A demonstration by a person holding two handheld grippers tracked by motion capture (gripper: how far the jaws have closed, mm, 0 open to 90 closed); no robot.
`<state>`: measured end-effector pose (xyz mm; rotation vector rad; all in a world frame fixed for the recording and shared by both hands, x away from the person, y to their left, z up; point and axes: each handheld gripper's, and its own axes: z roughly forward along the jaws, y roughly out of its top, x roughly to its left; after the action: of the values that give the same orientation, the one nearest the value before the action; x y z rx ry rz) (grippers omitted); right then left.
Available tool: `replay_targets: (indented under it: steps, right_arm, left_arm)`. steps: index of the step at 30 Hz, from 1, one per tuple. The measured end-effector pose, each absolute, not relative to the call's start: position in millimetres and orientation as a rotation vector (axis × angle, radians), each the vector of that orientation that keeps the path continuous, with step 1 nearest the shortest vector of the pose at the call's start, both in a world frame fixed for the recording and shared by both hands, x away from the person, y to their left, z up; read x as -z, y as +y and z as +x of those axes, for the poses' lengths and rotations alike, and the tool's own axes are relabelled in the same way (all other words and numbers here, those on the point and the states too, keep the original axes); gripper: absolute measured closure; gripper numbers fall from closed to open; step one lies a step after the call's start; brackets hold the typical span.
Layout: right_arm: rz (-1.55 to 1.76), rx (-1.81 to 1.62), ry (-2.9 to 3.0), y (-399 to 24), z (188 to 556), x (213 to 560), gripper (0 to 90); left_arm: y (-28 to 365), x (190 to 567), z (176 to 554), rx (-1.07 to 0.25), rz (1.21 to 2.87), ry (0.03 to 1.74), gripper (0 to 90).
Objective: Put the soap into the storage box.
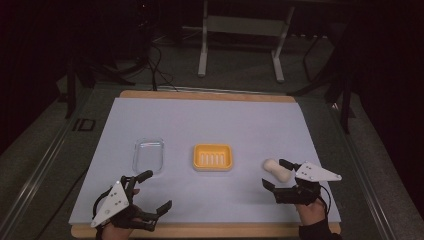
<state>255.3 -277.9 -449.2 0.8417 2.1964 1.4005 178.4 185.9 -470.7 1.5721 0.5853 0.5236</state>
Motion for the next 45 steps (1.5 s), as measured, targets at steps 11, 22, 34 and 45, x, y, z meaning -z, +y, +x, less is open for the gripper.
replay_targets:
  steps: [11,22,34,45]
  right_arm:
    - [0.798,-1.409,2.225,-275.5,257.5,447.2,10.7]
    - [0.776,-1.387,2.297,-267.4,262.6,441.1,10.3]
    - [0.782,-1.125,2.495,-258.2,272.6,445.5,10.0]
    - [0.817,-0.977,2.615,-261.8,279.7,448.2,11.4]
  left_arm:
    - [181.7,472.9,178.7,-0.513,1.622,0.605,1.1]
    - [182.6,473.0,177.9,-0.500,1.610,0.609,1.0]
    - [182.3,472.9,177.1,-0.502,1.626,0.596,1.1]
    - [180.5,473.9,177.9,-0.503,1.646,0.592,1.1]
